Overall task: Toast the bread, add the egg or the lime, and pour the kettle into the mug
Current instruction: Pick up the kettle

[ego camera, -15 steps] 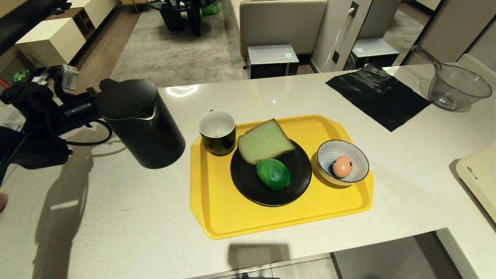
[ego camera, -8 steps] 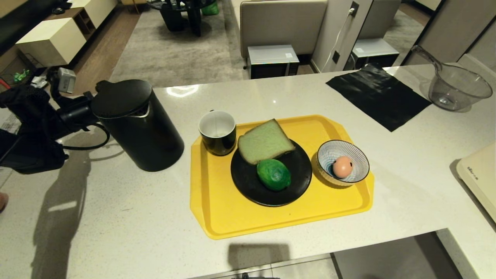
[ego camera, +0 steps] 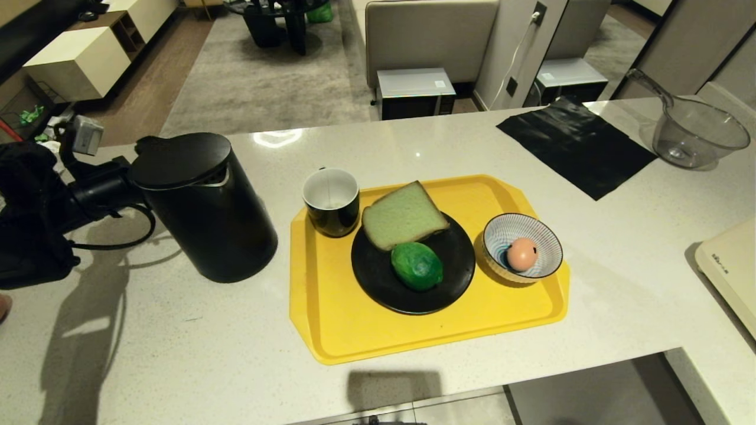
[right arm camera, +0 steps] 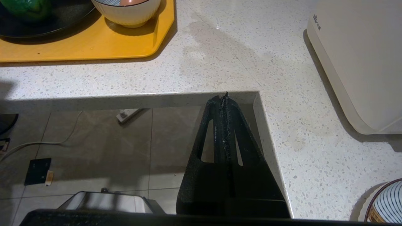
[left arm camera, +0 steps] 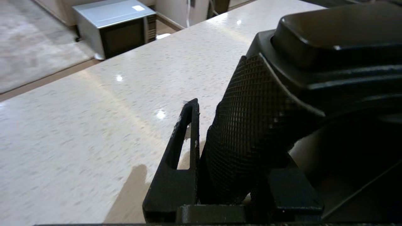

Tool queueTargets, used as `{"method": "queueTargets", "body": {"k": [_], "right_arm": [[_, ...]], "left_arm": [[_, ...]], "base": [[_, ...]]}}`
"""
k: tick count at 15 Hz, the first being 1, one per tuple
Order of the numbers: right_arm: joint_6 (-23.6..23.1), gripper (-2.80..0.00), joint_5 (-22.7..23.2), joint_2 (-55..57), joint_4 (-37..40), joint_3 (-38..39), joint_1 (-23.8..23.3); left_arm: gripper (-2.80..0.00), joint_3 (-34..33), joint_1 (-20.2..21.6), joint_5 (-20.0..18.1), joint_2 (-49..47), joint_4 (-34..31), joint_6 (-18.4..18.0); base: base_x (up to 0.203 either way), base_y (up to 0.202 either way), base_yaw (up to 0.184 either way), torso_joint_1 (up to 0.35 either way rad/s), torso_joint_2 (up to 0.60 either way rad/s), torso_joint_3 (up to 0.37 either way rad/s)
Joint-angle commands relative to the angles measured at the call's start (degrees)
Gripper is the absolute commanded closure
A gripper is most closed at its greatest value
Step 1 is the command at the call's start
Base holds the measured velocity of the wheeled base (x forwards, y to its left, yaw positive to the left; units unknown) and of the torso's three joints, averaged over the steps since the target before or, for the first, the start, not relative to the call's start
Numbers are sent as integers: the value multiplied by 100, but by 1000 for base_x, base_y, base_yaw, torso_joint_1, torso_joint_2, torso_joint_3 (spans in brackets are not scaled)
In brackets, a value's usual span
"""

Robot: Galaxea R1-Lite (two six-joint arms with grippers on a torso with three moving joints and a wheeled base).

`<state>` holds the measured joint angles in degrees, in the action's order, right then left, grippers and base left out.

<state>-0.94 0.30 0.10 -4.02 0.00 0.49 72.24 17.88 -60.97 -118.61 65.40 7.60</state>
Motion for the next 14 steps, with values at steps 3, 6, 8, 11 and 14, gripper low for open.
{"method": "queueTargets", "body": {"k": [3, 6, 8, 11, 14], "right_arm": [[-3, 0, 5, 8, -2, 158, 4], [-3, 0, 5, 8, -2, 158, 4], [-3, 0, 5, -1, -2, 158, 4], [-3, 0, 5, 2, -2, 158, 4], [-3, 0, 5, 2, -2, 158, 4]], "left_arm": [[0, -70, 282, -30, 318, 69, -39], [0, -52, 409, -29, 373, 78, -39], [0, -32, 476, -29, 433, 83, -7], [0, -35, 549, -29, 575, 78, 49], [0, -18, 571, 80, 733, 78, 77]], "base": [[0, 0, 0, 0, 0, 0], [0, 0, 0, 0, 0, 0], [0, 0, 0, 0, 0, 0], [0, 0, 0, 0, 0, 0], [0, 0, 0, 0, 0, 0]]}}
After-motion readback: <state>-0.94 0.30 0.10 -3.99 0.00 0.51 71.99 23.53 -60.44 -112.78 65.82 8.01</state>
